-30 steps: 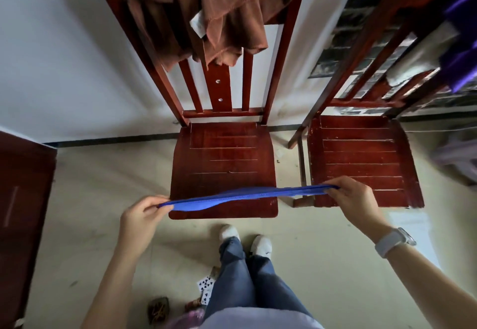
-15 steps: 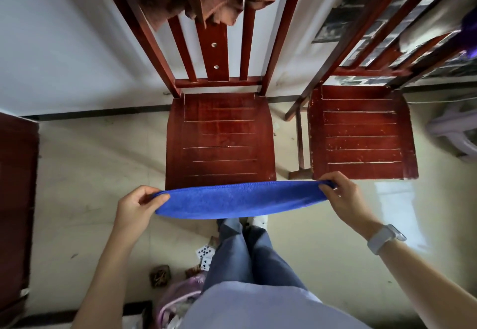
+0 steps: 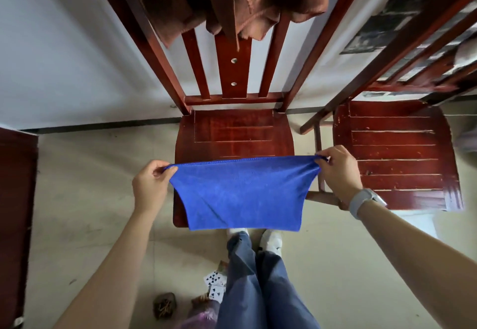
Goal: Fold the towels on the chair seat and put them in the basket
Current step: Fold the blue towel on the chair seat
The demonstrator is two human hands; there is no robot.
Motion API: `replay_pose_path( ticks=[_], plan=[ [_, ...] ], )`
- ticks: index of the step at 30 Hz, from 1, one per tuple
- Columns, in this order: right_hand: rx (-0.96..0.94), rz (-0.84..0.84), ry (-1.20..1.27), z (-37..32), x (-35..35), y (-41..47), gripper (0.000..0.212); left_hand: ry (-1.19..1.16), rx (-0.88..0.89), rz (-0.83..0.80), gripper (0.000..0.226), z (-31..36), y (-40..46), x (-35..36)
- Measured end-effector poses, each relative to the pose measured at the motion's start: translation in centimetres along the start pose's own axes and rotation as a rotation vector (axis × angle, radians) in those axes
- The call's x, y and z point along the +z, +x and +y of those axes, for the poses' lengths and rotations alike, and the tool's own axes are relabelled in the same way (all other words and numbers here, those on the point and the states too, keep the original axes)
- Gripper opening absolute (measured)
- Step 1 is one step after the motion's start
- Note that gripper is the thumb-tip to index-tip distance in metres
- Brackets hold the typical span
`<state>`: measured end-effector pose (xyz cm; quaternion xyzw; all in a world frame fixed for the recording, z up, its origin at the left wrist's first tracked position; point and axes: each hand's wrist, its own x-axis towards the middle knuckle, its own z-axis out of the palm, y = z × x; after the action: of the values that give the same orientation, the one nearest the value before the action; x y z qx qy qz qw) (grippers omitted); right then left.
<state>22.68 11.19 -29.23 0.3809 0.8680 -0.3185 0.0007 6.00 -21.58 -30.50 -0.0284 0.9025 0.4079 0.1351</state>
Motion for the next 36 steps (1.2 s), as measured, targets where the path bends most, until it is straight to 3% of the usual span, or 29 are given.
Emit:
replay_pose_path(
  ticks=[5,13,18,22,27,36],
  plan=[
    [0.0,-0.023,-0.014,-0.2,2.2,5.1,0.012,0.102,0.117,-0.029,0.016,-0.1,5.7,3.0],
    [0.021,0.035,0.057,-0.3,4.6,10.0,0.007,0.18,0.188,0.042,0.012,0.1,10.8,5.0],
    [-0.01,0.061,0.036,-0.1,4.9,11.1,0.006,0.287,0.287,-0.011,0.008,-0.2,12.4,4.5],
    [-0.09,0.025,-0.199,1.1,5.3,8.7,0.002,0.444,0.423,-0.03,0.009,-1.7,10.6,4.1],
    [-0.335,-0.09,-0.37,3.9,5.8,3.9,0.009,0.55,0.616,-0.097,0.016,-4.2,6.5,3.4],
    [-0.548,-0.274,-0.498,8.6,7.3,-2.6,0.028,0.674,0.676,-0.287,0.027,-10.4,-0.3,3.5]
  ],
)
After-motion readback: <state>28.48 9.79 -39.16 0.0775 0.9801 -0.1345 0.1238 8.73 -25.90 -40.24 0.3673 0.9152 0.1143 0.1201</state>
